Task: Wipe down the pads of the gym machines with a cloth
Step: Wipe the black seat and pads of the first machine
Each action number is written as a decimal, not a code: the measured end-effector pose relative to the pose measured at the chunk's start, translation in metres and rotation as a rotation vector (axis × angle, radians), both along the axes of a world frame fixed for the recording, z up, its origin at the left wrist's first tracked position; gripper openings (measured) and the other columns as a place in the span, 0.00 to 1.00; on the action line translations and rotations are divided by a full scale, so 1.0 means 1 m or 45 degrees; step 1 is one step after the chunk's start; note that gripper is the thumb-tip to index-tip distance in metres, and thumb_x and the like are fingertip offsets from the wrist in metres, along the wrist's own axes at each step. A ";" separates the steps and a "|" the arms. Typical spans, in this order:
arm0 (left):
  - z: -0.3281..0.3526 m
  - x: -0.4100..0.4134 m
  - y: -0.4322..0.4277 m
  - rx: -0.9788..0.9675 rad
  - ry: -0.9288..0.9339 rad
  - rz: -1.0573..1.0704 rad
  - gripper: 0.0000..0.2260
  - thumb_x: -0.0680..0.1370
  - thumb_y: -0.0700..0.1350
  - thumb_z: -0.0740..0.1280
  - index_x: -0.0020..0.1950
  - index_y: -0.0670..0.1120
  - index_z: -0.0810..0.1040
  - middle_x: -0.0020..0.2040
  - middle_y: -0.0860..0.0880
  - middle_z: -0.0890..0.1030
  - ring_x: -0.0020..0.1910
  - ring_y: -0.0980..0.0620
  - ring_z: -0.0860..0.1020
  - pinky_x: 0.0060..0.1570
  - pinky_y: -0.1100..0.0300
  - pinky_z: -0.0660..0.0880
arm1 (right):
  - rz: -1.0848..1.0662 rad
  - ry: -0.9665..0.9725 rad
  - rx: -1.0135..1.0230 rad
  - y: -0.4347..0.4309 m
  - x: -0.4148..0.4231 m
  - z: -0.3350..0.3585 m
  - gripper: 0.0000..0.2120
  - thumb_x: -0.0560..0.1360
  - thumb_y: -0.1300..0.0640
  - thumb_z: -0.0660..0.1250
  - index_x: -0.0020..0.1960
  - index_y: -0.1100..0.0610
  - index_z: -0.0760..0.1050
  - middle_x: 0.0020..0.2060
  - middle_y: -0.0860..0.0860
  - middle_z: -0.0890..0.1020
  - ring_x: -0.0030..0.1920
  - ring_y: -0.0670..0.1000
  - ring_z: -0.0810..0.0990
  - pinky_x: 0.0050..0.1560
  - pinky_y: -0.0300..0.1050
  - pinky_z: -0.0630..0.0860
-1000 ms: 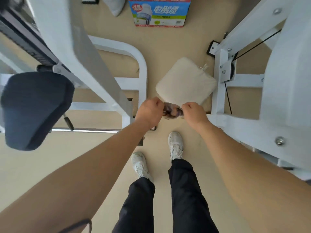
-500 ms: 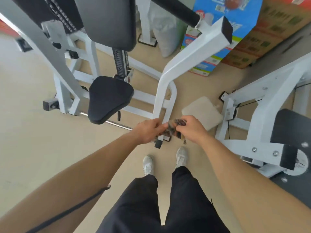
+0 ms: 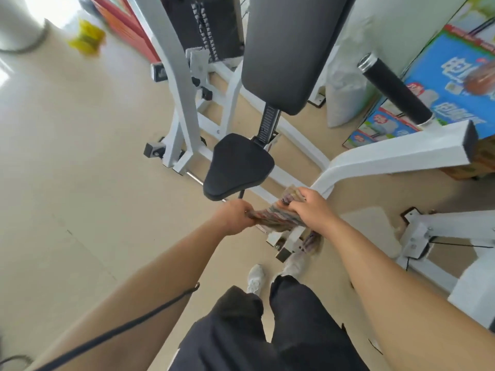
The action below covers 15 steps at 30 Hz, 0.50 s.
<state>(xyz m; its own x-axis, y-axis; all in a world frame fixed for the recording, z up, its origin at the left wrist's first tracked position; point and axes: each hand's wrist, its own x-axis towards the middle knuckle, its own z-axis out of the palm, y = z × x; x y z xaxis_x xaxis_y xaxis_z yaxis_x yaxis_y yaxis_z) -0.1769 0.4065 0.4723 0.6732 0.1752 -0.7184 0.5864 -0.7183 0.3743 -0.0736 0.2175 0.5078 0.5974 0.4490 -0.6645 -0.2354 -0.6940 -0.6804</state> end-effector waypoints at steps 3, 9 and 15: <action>-0.011 0.019 0.016 0.077 -0.051 0.033 0.12 0.76 0.56 0.70 0.49 0.48 0.84 0.43 0.49 0.80 0.45 0.47 0.78 0.45 0.52 0.77 | -0.055 0.045 0.033 0.009 0.021 -0.016 0.07 0.78 0.59 0.63 0.49 0.52 0.79 0.44 0.46 0.83 0.46 0.45 0.81 0.41 0.39 0.73; -0.057 0.062 0.057 0.060 -0.118 0.181 0.03 0.78 0.45 0.66 0.47 0.54 0.77 0.47 0.52 0.79 0.50 0.47 0.78 0.45 0.56 0.73 | -0.179 0.054 0.008 0.027 0.062 -0.073 0.09 0.81 0.59 0.63 0.51 0.49 0.80 0.43 0.42 0.82 0.48 0.46 0.82 0.45 0.38 0.75; -0.102 0.147 0.132 0.017 -0.247 0.251 0.13 0.79 0.38 0.61 0.52 0.55 0.79 0.49 0.52 0.79 0.50 0.50 0.77 0.48 0.59 0.70 | -0.230 -0.086 -0.100 0.095 0.123 -0.132 0.05 0.80 0.60 0.64 0.50 0.53 0.79 0.37 0.44 0.78 0.39 0.43 0.75 0.35 0.38 0.67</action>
